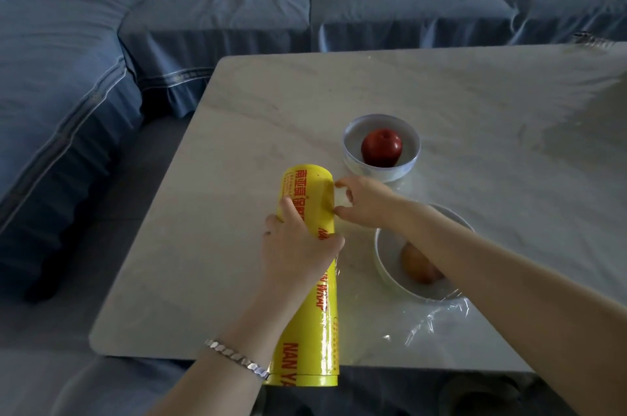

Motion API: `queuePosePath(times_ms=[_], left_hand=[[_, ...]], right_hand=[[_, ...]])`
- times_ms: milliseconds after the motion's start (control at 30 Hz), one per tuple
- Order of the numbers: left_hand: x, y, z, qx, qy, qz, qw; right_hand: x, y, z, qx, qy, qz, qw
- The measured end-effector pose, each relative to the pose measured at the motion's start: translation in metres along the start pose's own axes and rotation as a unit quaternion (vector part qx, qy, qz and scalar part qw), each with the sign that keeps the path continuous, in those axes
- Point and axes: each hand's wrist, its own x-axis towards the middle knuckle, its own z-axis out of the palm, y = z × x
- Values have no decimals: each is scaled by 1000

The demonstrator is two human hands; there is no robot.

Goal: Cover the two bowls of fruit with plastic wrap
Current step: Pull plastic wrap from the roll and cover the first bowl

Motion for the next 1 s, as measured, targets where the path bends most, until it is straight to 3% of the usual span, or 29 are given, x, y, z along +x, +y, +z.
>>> queuePosePath(times_ms=[233, 700, 833, 1000], left_hand=[[2, -7, 0, 1, 13, 25, 1000], [3, -10, -3, 6, 9, 26, 1000], [4, -12, -5, -11, 1, 25, 1000], [3, -10, -6, -16, 4, 24, 1000]], right_hand=[[-1, 3, 4, 51, 6, 19, 998], [9, 3, 18, 42, 130, 108, 985], [15, 8, 14, 85, 141, 98, 982], [29, 10, 14, 183, 133, 145, 963]])
